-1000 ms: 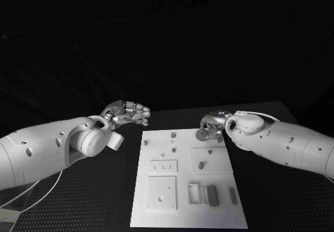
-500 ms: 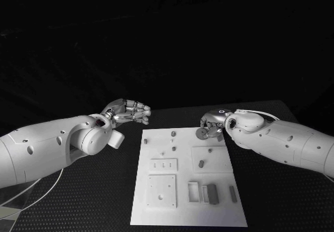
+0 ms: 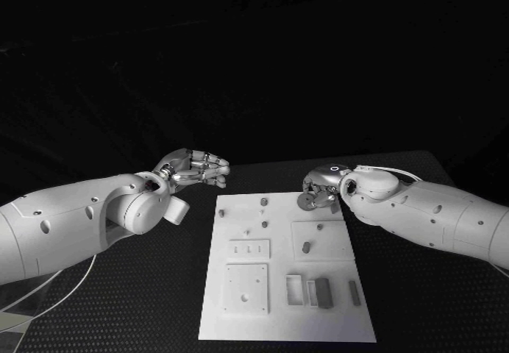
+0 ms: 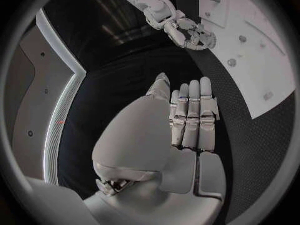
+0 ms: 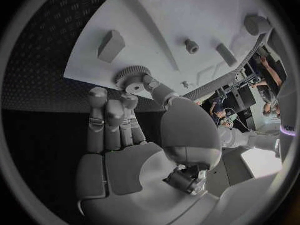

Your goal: Assemble the parts on the task board

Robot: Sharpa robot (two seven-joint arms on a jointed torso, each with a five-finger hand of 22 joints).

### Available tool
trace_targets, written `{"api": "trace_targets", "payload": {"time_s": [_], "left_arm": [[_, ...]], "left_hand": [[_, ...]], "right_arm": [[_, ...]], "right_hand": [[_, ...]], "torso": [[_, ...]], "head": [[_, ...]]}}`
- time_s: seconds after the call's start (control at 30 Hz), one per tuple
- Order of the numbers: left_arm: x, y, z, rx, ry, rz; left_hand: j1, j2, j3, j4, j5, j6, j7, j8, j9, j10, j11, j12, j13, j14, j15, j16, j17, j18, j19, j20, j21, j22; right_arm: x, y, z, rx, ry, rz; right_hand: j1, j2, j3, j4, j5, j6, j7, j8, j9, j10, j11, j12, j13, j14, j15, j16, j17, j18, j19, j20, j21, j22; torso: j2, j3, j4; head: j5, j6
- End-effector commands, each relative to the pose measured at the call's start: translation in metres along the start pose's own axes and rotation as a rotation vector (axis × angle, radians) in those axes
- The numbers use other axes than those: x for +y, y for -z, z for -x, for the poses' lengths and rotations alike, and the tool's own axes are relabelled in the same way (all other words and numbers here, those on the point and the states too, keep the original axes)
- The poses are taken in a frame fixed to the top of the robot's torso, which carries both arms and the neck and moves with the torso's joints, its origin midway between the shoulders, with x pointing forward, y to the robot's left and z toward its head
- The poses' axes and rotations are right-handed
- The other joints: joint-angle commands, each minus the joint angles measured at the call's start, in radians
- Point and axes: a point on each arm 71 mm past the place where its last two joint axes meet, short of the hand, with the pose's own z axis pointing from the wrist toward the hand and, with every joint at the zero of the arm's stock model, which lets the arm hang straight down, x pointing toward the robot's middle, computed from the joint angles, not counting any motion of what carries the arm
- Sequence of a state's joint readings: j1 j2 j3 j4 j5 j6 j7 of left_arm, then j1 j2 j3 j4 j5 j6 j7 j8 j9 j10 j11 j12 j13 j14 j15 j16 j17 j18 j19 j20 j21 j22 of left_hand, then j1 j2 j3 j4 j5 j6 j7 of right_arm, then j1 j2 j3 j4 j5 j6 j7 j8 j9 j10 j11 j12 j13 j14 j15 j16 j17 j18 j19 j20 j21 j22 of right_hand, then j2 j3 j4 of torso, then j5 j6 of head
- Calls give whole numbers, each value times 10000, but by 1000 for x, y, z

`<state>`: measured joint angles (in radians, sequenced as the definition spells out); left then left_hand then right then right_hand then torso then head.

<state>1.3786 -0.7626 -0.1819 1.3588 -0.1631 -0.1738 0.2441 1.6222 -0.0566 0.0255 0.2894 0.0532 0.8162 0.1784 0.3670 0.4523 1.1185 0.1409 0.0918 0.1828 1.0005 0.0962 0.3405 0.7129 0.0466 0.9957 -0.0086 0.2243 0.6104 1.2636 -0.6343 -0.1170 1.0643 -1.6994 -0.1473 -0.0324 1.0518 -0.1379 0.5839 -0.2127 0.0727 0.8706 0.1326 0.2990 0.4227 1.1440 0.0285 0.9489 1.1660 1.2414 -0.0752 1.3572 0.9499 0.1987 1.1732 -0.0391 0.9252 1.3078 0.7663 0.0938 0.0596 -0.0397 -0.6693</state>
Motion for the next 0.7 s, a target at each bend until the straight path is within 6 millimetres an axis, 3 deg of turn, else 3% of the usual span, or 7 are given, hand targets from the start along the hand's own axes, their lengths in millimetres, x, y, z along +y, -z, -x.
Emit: {"api": "trace_targets", "payload": {"time_s": [0.03, 0.5, 0.7], "left_arm": [[-1, 0, -2, 171, 36, -121], [-1, 0, -1, 127, 28, -89], [-1, 0, -1, 133, 30, -86]], "left_hand": [[-53, 35, -39, 4, 27, 48, 40, -34, -15, 50, -3, -34, 10, 73, -20, -47, 13, 112, 61, 30, -50, -15], [-54, 38, -52, 7, 27, 41, 45, -41, -16, 49, 1, -50, 13, 77, -20, -58, 23, 111, 65, 31, -54, -15], [-54, 39, -52, 7, 27, 41, 45, -42, -16, 50, 1, -51, 14, 77, -19, -59, 24, 111, 65, 31, -54, -15]], "right_arm": [[3, 2, -23, 1091, 251, 57], [2, 3, -25, 991, 594, -89], [6, 4, -22, 593, 655, -34]], "right_hand": [[-6, 107, -3, -101, 29, 98, 56, 6, -23, 36, -38, 23, -16, 1, -74, 59, -16, 631, 4, -62, 47, 202], [-57, 760, -32, -543, 32, 687, -111, 286, 84, 104, -193, 39, -83, 30, -214, 106, -40, 631, 0, -68, 116, 201], [-78, 790, -41, -583, 32, 718, -123, 298, 90, 109, -204, 38, -90, 33, -225, 108, -43, 631, 2, -69, 121, 201]], "torso": [[4, 10, 2], [-10, 22, -18], [-7, 21, -25]], "head": [[28, -23], [47, -78], [34, -82]]}}
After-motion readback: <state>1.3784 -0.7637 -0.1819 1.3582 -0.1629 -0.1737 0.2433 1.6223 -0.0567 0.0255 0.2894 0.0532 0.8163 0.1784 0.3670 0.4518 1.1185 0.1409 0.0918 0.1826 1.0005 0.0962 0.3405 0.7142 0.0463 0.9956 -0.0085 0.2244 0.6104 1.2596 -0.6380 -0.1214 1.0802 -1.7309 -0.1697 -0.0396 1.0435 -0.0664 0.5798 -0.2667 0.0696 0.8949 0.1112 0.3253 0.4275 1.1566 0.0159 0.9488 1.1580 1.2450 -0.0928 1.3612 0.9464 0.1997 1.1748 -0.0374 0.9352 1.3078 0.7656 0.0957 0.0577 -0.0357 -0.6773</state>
